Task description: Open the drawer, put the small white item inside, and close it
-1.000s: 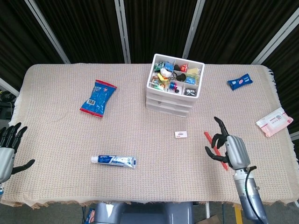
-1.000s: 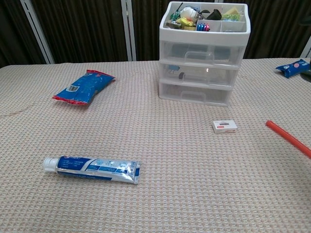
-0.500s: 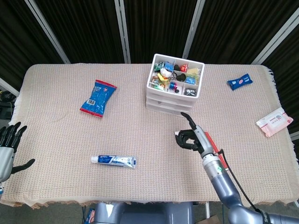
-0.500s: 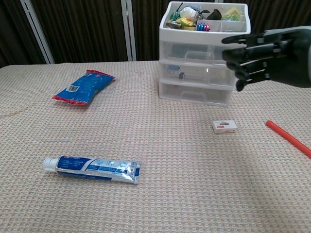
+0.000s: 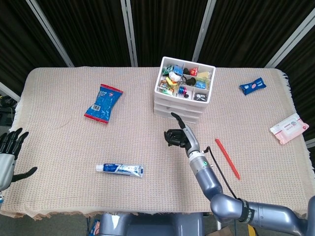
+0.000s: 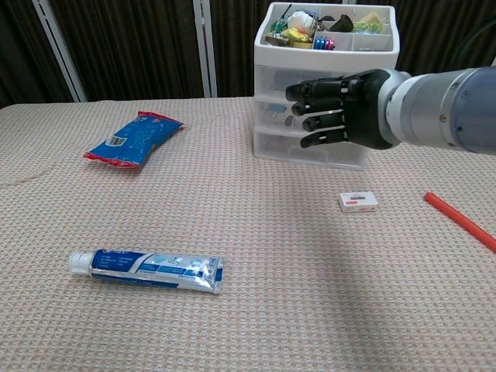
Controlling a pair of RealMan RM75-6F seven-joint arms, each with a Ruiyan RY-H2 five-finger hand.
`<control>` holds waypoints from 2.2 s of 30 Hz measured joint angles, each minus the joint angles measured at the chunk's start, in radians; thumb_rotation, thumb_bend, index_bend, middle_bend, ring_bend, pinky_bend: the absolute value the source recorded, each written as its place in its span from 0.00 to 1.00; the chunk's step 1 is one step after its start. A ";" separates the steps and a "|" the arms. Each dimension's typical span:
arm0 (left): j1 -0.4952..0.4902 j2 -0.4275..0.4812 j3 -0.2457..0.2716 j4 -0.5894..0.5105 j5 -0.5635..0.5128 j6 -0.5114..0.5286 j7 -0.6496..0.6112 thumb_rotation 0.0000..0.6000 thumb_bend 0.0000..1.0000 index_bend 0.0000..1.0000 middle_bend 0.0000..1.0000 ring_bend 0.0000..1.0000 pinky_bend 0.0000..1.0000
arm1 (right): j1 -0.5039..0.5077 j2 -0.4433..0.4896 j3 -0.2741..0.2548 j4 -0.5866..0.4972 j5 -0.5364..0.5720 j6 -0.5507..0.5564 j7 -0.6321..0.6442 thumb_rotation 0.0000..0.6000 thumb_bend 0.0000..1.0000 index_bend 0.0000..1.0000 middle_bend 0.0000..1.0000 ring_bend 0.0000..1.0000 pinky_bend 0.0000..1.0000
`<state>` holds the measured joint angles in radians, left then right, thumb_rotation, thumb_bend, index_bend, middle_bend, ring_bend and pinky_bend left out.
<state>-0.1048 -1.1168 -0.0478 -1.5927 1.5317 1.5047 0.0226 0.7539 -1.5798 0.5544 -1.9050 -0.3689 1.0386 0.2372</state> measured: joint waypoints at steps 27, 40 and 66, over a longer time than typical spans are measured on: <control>-0.007 0.012 -0.005 -0.017 -0.030 -0.027 -0.027 1.00 0.13 0.07 0.00 0.00 0.00 | 0.150 -0.177 0.096 0.355 0.136 -0.018 -0.057 1.00 0.42 0.07 0.73 0.74 0.61; -0.012 0.017 -0.004 -0.026 -0.037 -0.040 -0.031 1.00 0.13 0.07 0.00 0.00 0.00 | 0.157 -0.217 0.149 0.407 0.158 -0.006 -0.046 1.00 0.44 0.17 0.73 0.74 0.61; -0.013 0.018 0.001 -0.029 -0.030 -0.040 -0.031 1.00 0.13 0.07 0.00 0.00 0.00 | 0.131 -0.228 0.191 0.365 0.190 -0.036 -0.047 1.00 0.44 0.25 0.73 0.74 0.61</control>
<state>-0.1178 -1.0986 -0.0470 -1.6220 1.5017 1.4651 -0.0087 0.8852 -1.8079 0.7455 -1.5397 -0.1792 1.0028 0.1906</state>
